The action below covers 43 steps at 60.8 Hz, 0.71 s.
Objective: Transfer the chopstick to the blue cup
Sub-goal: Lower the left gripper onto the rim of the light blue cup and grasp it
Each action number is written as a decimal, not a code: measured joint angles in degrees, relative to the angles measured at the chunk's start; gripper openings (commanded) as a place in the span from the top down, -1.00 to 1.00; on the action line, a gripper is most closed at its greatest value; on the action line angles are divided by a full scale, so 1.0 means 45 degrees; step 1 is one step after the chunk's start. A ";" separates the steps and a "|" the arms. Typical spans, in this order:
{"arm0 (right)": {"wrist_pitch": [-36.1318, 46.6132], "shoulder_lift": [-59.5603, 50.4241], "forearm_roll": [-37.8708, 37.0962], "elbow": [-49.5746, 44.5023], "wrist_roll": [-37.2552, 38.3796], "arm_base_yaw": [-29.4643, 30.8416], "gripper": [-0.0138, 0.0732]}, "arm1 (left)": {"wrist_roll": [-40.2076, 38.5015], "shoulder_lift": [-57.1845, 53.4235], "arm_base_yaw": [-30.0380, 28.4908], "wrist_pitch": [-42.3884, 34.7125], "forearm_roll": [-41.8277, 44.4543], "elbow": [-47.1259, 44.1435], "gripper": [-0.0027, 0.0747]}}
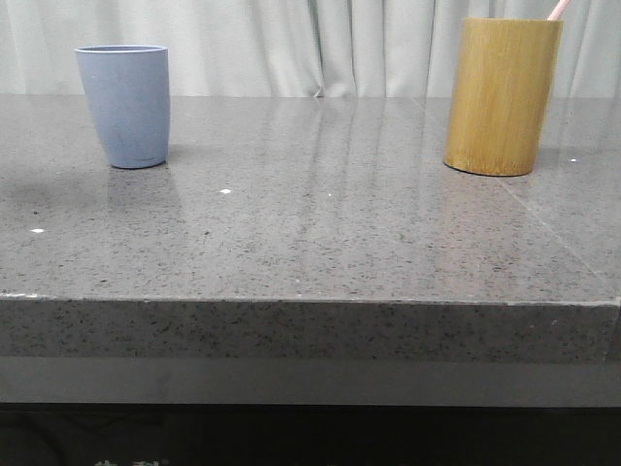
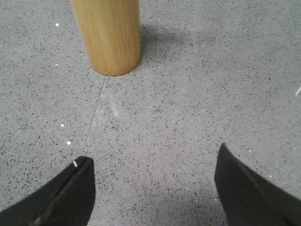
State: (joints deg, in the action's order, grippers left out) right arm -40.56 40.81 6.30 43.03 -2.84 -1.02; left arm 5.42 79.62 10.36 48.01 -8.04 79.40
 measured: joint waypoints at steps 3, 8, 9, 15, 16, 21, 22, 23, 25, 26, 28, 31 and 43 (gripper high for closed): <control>0.0000 0.0000 0.0000 0.0000 0.0000 0.0000 -0.58 | 0.0000 0.0842 0.0000 0.0453 0.0166 0.0703 -0.34; 0.0000 0.0000 0.0000 0.0000 0.0000 0.0000 -0.58 | 0.0000 0.1939 0.0011 0.0976 0.0514 0.1744 -0.34; 0.0000 0.0000 0.0000 0.0000 0.0000 0.0000 -0.58 | 0.0000 0.2127 0.0011 0.1111 0.0582 0.1919 -0.34; 0.0000 0.0000 0.0000 0.0000 0.0000 0.0000 -0.58 | 0.0000 0.3346 0.0011 0.1580 0.0930 0.3087 -0.34; 0.0000 0.0000 0.0000 0.0000 0.0000 0.0000 -0.58 | 0.0000 0.3503 0.0011 0.1640 0.0958 0.3238 -0.34; 0.0000 0.0000 0.0000 0.0000 0.0000 0.0000 -0.58 | 0.0000 0.4319 0.0011 0.1939 0.1036 0.4039 -0.34; 0.0000 0.0000 0.0000 0.0000 0.0000 0.0000 -0.58 | 0.0000 0.4462 0.0011 0.1982 0.1060 0.4245 -0.34; 0.0000 0.0000 0.0000 0.0000 0.0000 0.0000 -0.58 | 0.0000 0.4666 0.0011 0.2024 0.1056 0.4381 -0.34; 0.0000 0.0000 0.0000 0.0000 0.0000 0.0000 -0.58 | 0.0000 0.4928 0.0011 0.2137 0.1064 0.4652 -0.34; 0.0000 0.0000 0.0000 0.0000 0.0000 0.0000 -0.58 | 0.0000 0.5121 0.0011 0.2231 0.1085 0.4850 -0.34; 0.0000 0.0000 0.0000 0.0000 0.0000 0.0000 -0.58 | 0.0000 0.5369 0.0011 0.2382 0.1085 0.5108 -0.34; 0.0000 0.0000 0.0000 0.0000 0.0000 0.0000 -0.58 | 0.0000 0.5720 0.0011 0.2625 0.1085 0.5537 -0.34; 0.0000 0.0000 0.0000 0.0000 0.0000 0.0000 -0.58 | 0.0000 0.7000 0.0011 0.3464 0.1112 0.6947 -0.22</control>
State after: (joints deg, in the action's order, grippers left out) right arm -40.56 40.81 6.30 43.03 -2.84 -1.02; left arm 5.42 111.12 10.40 63.60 -3.04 110.66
